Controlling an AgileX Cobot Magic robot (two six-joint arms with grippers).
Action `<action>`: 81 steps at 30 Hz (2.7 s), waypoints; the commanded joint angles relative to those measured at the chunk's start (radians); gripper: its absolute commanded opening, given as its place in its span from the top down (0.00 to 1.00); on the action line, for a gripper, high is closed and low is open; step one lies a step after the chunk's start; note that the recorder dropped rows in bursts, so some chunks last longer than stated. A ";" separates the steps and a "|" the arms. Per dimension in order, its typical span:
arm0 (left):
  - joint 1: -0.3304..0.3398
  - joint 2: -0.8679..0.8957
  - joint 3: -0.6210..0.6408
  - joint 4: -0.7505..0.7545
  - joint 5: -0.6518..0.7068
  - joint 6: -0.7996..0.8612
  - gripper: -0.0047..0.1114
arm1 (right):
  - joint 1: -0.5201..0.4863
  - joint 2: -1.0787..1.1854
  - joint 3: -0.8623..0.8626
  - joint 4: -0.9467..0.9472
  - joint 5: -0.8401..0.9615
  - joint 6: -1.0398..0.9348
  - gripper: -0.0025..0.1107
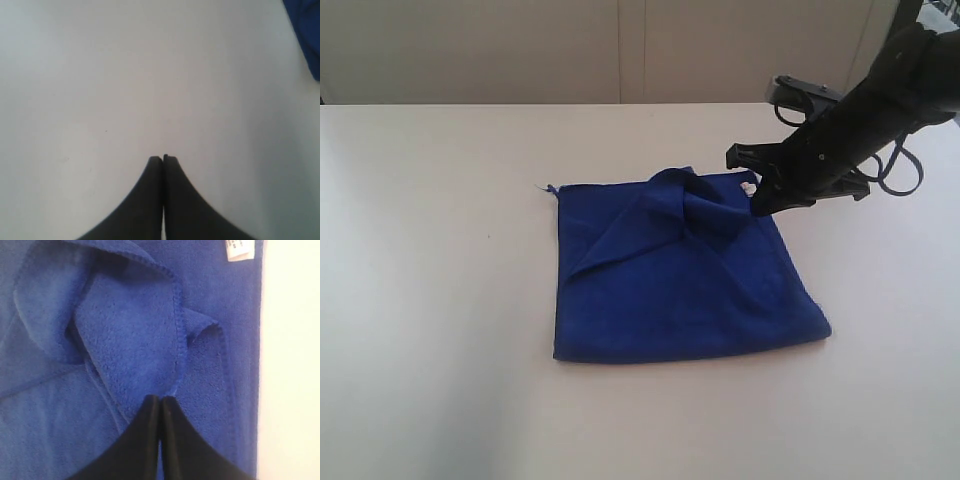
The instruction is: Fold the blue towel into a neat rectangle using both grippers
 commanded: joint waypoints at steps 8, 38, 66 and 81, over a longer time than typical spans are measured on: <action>0.002 -0.006 0.005 -0.016 -0.001 0.003 0.96 | -0.003 -0.008 0.003 -0.012 0.000 0.000 0.98; -0.098 1.079 -0.277 -1.699 -0.179 1.248 0.96 | -0.003 -0.008 0.003 -0.007 -0.043 0.000 0.98; -0.315 1.681 -0.913 -1.557 -0.267 0.925 0.80 | -0.003 -0.008 0.003 -0.007 -0.036 0.000 0.98; -0.328 1.740 -0.920 -1.620 -0.316 0.925 0.54 | -0.003 -0.008 0.004 -0.007 -0.035 0.000 0.98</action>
